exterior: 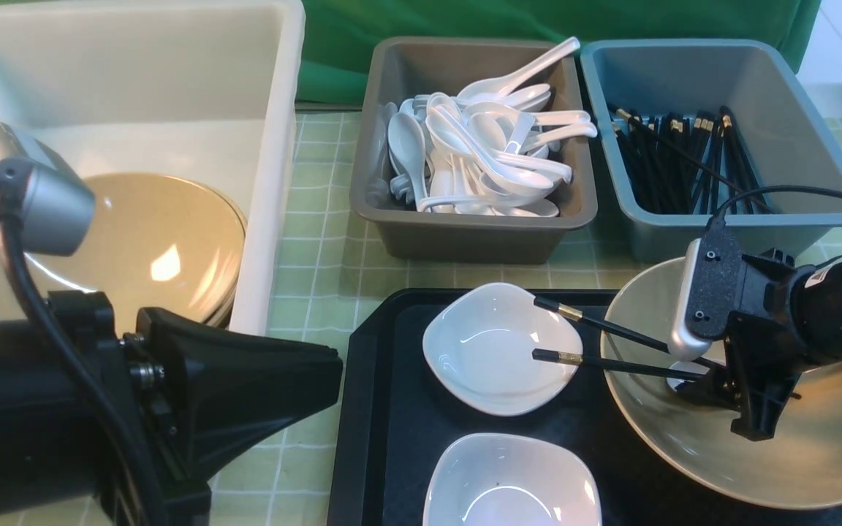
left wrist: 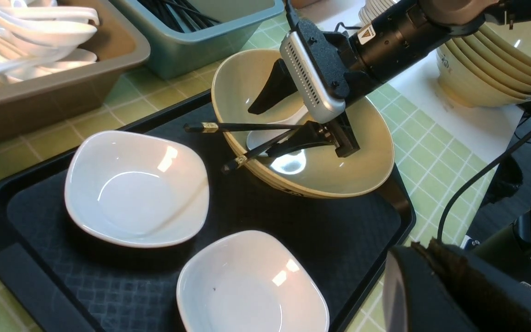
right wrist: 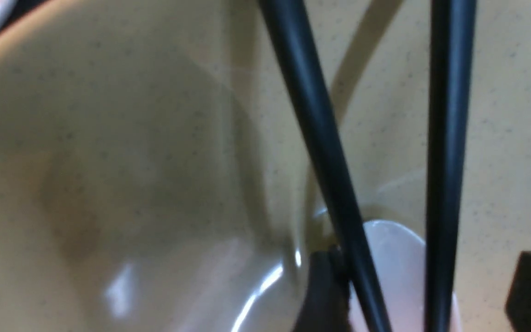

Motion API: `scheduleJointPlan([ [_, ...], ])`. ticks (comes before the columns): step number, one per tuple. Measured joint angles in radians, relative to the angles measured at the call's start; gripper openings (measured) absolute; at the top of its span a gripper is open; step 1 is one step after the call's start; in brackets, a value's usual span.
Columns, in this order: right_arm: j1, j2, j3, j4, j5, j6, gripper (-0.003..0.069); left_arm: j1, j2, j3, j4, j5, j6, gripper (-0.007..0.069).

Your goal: On green table put chopsticks spoon bowls plates into blue grey white boxes.

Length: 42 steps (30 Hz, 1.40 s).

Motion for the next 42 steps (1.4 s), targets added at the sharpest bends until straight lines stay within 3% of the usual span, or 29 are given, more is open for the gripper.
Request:
scheduleJointPlan([
  [2, 0.0, 0.0, 0.0, 0.018, 0.0, -0.01, 0.0422, 0.0, 0.0, 0.0, 0.0, -0.001, 0.0, -0.0001],
  [3, 0.0, 0.0, 0.0, 0.039, 0.0, -0.028, 0.036, 0.0, 0.0, 0.0, -0.001, -0.001, 0.0, -0.0001],
  [4, 0.0, 0.0, 0.0, 0.042, 0.0, -0.028, 0.036, 0.0, 0.0, 0.0, -0.001, -0.001, 0.0, -0.0001],
  [5, 0.0, 0.0, 0.0, 0.054, 0.0, -0.033, 0.0284, 0.0, 0.0, 0.0, -0.001, -0.001, 0.0, -0.0001],
  [7, 0.0, 0.0, 0.0, 0.058, 0.0, -0.038, 0.0211, 0.0, 0.0, 0.0, -0.001, -0.001, 0.0, -0.0001],
  [9, 0.0, 0.0, 0.0, 0.061, 0.0, -0.045, 0.0094, 0.0, 0.0, 0.0, -0.001, -0.001, 0.0, -0.0001],
  [21, 0.0, -0.015, -0.006, 0.065, 0.069, -0.012, 0.0087, 0.0, 0.0, 0.0, -0.003, -0.001, -0.009, -0.0001],
  [27, 0.0, -0.034, -0.102, 0.062, 0.128, 0.244, 0.0087, 0.0, 0.0, 0.0, -0.013, -0.001, -0.016, -0.0001],
  [30, 0.0, -0.034, -0.213, 0.061, 0.166, 0.527, 0.0087, 0.0, 0.0, 0.0, -0.05, -0.007, 0.003, -0.0001],
  [32, -0.001, -0.034, -0.278, 0.061, 0.17, 0.628, 0.0087, 0.0, 0.0, 0.0, -0.08, -0.017, 0.04, -0.0001],
  [42, -0.128, 0.148, -0.633, 0.086, 0.164, 0.892, 0.0087, 0.0, 0.0, 0.0, -0.197, -0.168, 0.281, -0.0001],
])
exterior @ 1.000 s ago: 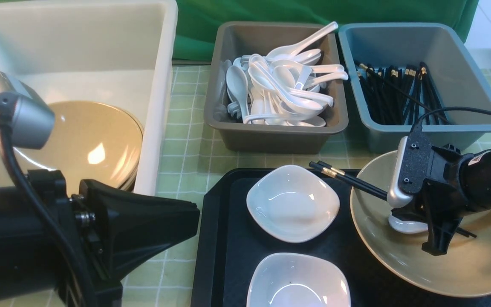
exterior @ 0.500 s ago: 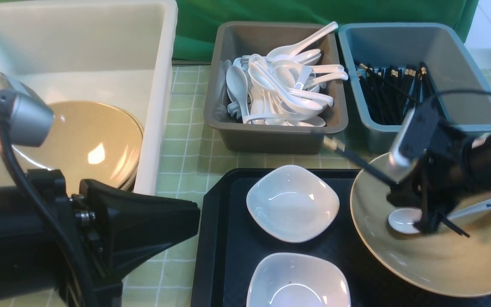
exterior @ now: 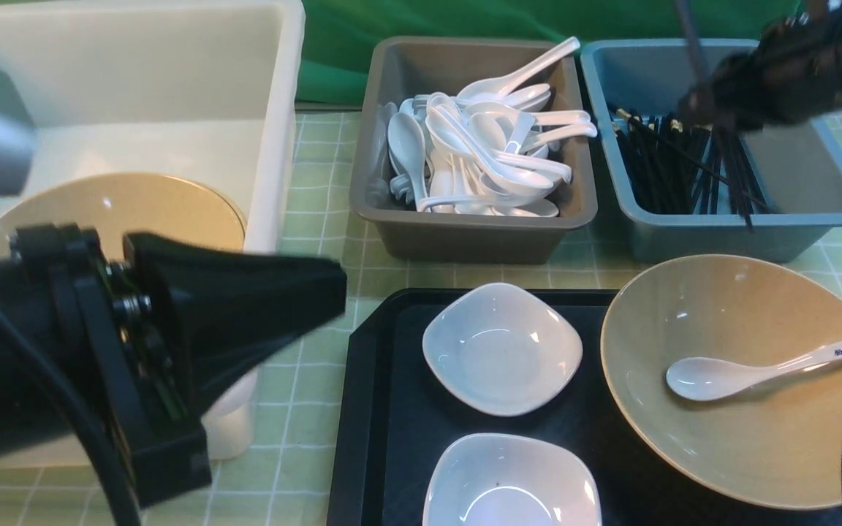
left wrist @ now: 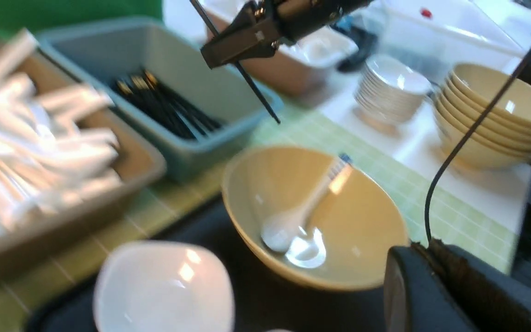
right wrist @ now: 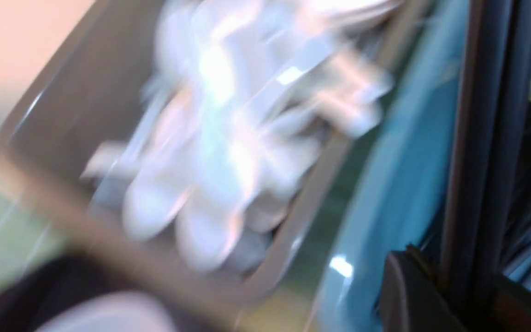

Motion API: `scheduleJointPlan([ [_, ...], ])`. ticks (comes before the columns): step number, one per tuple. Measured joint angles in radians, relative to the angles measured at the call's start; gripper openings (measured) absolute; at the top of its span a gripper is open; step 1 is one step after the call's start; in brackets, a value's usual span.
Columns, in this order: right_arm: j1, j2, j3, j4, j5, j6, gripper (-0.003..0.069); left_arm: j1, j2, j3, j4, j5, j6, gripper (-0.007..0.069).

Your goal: On green table put chopsticks spoon bowls plates into blue grey white boxes.

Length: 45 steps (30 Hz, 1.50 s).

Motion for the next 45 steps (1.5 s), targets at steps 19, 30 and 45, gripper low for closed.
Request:
scheduleJointPlan([
  [19, -0.018, 0.429, -0.168, 0.056, -0.306, 0.191, 0.0121, 0.0, 0.001, 0.0, -0.028, -0.068, -0.016, -0.0001],
  [30, -0.07, 0.306, -0.174, 0.045, -0.082, -0.03, 0.0351, 0.0, 0.001, 0.0, -0.028, -0.058, -0.033, -0.0001],
  [45, -0.043, -0.115, -0.041, -0.187, 0.654, -0.834, 0.036, 0.0, 0.001, 0.0, -0.014, 0.0, -0.038, -0.0001],
])
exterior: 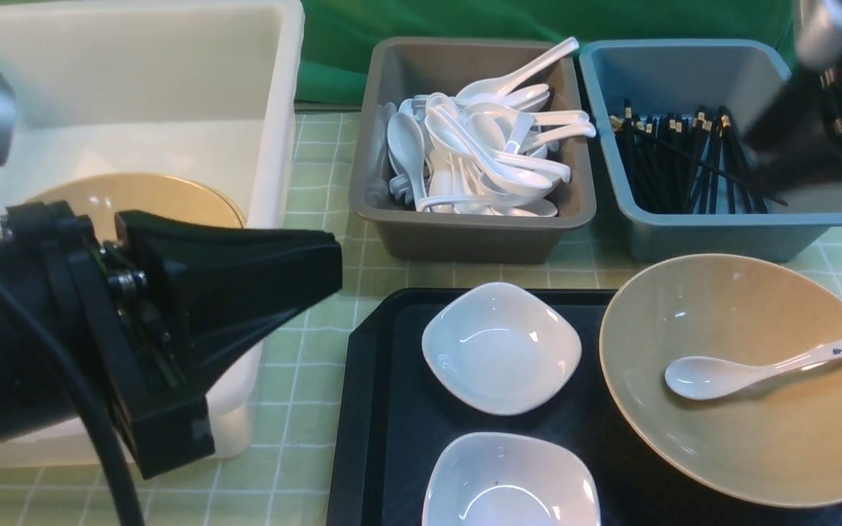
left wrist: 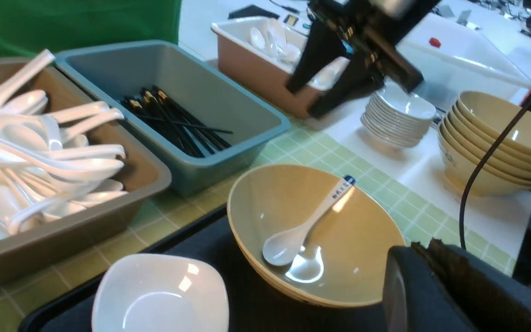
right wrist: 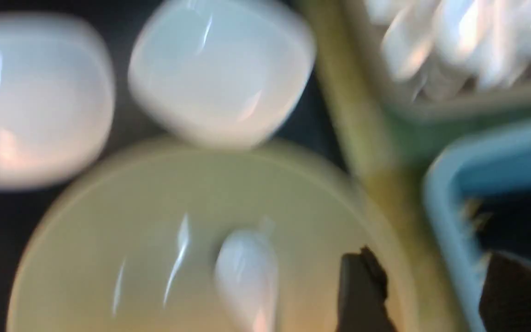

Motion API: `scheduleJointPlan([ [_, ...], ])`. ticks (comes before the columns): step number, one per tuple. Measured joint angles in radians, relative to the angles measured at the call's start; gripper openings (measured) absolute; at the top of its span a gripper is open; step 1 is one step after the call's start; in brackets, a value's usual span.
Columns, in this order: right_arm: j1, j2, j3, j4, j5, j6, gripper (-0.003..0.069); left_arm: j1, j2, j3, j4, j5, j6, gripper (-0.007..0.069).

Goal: On green table put chopsticks spoon bowls plates into blue grey white boxes.
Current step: 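Reach down and grasp the white spoon resting in the bowl with the right gripper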

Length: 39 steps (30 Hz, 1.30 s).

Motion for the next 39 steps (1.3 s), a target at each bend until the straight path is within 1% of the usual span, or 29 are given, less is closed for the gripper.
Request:
scheduleJointPlan([
  [3, 0.054, -0.002, 0.132, -0.185, -0.028, 0.022, 0.036, 0.0, 0.0, 0.0, 0.002, 0.021, 0.0, -0.0001],
  [4, 0.064, -0.002, 0.14, -0.196, -0.032, 0.022, 0.036, 0.0, 0.0, 0.0, 0.002, 0.025, 0.0, -0.0001],
  [5, 0.102, -0.001, 0.197, -0.27, -0.067, 0.03, 0.036, 0.0, 0.0, 0.0, 0.002, 0.034, 0.0, -0.0001],
  [6, 0.113, -0.001, 0.211, -0.29, -0.083, 0.034, 0.036, 0.0, 0.0, 0.0, 0.002, 0.038, 0.0, -0.0001],
  [8, 0.176, -0.001, 0.285, -0.406, -0.148, 0.077, 0.036, 0.0, 0.0, 0.0, 0.003, 0.054, 0.0, -0.0001],
  [11, 0.225, -0.001, 0.342, -0.525, -0.227, 0.138, 0.0361, 0.0, 0.0, 0.0, 0.003, 0.079, 0.0, -0.0001],
  [18, 0.23, 0.022, 0.353, -0.578, -0.276, 0.18, 0.0361, 0.0, 0.0, 0.0, 0.005, 0.108, 0.0, -0.0001],
  [30, 0.23, 0.165, 0.353, -0.591, -0.283, 0.183, 0.0357, 0.0, 0.0, 0.0, 0.007, 0.13, -0.007, -0.0001],
  [33, 0.23, 0.175, 0.353, -0.592, -0.286, 0.183, 0.0313, 0.0, 0.0, 0.0, 0.007, 0.131, -0.023, -0.0001],
  [34, 0.23, 0.175, 0.353, -0.592, -0.286, 0.183, 0.0309, 0.0, 0.0, 0.0, 0.007, 0.131, -0.025, -0.0001],
  [35, 0.23, 0.175, 0.353, -0.593, -0.286, 0.183, 0.0255, 0.0, 0.0, 0.0, 0.007, 0.131, -0.028, -0.0001],
  [36, 0.23, 0.175, 0.353, -0.593, -0.286, 0.183, 0.0248, 0.0, 0.0, 0.0, 0.007, 0.131, -0.028, -0.0001],
  [39, 0.23, 0.175, 0.353, -0.594, -0.286, 0.184, 0.0108, 0.0, 0.0, 0.0, 0.009, 0.131, -0.032, -0.0001],
])
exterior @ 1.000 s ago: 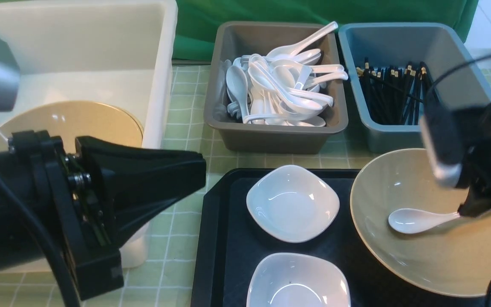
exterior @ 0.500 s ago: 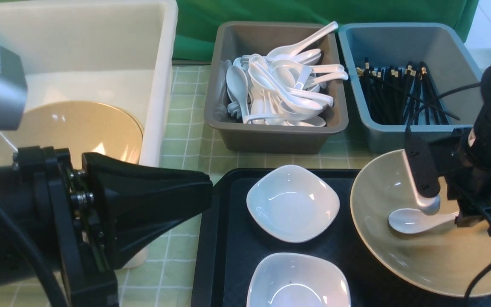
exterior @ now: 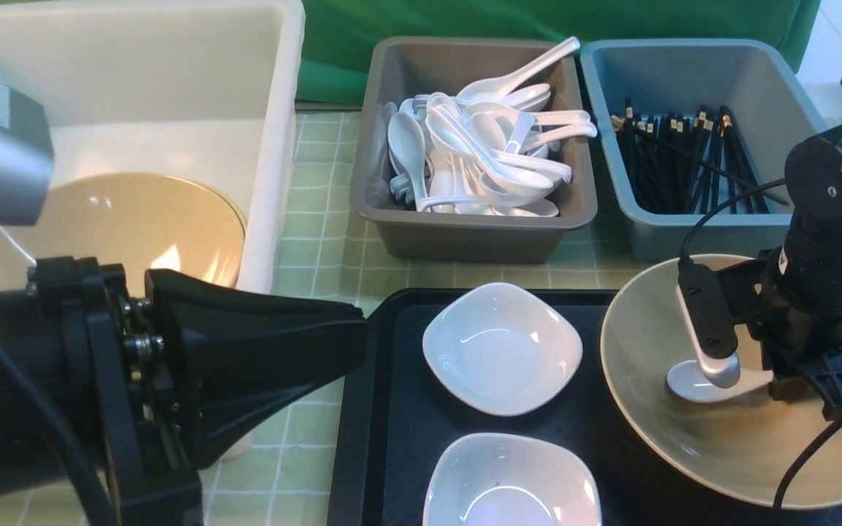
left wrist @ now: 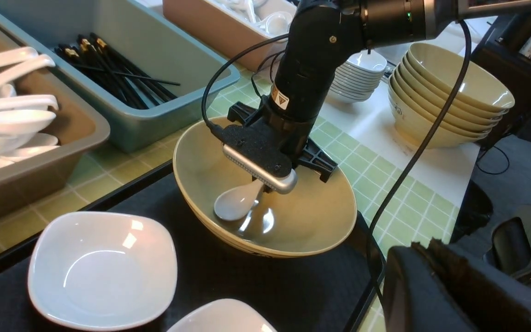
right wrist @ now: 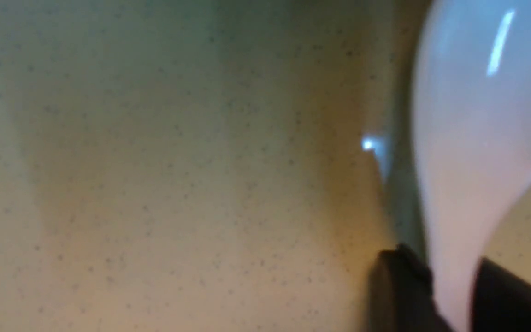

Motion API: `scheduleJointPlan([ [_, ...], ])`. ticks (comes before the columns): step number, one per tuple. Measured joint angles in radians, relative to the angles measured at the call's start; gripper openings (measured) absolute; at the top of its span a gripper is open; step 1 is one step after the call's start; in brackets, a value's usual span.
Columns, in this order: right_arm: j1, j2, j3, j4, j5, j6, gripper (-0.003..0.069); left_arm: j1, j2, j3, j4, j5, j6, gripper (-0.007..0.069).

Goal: On green table put chopsticks spoon bowls plates into blue grey white boxes.
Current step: 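Reach down and grasp the white spoon resting in the bowl with the right gripper, then place the white spoon into the bin of spoons with the right gripper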

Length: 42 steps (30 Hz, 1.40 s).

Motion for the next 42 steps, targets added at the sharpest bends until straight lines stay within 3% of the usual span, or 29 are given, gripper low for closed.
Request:
scheduleJointPlan([
  [6, 0.009, 0.0, -0.041, 0.004, 0.038, 0.002, 0.0096, 0.0, 0.0, 0.0, 0.0, 0.004, -0.001, -0.0001],
  [11, 0.024, -0.015, -0.185, 0.097, 0.112, 0.002, 0.0096, 0.0, 0.0, 0.0, 0.0, -0.002, -0.001, -0.0001],
  [17, 0.027, -0.018, -0.446, 0.51, 0.065, 0.053, 0.0096, 0.0, 0.0, 0.0, 0.0, -0.079, -0.001, -0.0001],
  [21, 0.037, 0.026, -0.531, 0.867, -0.168, 0.094, 0.0096, 0.0, 0.0, 0.0, 0.0, -0.143, -0.001, -0.0001],
  [22, 0.039, 0.03, -0.534, 0.883, -0.184, 0.095, 0.0096, 0.0, 0.0, 0.0, 0.0, -0.145, -0.001, -0.0001],
  [23, 0.049, 0.076, -0.558, 1.005, -0.325, 0.096, 0.0096, 0.0, 0.0, 0.0, 0.0, -0.163, -0.001, -0.0001],
  [26, 0.071, 0.175, -0.599, 1.123, -0.517, 0.1, 0.0096, 0.0, 0.0, 0.0, 0.0, -0.177, -0.001, -0.0001],
  [32, 0.084, 0.376, -0.672, 1.162, -0.625, 0.105, 0.0123, 0.0, 0.0, 0.001, 0.001, -0.173, -0.001, -0.0001],
  [38, 0.083, 0.412, -0.689, 1.162, -0.622, 0.105, 0.0285, 0.0, 0.0, 0.002, 0.009, -0.101, -0.001, -0.0001],
  [42, 0.063, 0.366, -0.69, 1.129, -0.49, 0.105, 0.0372, 0.0, 0.0, 0.002, 0.041, -0.09, -0.001, -0.0001],
])
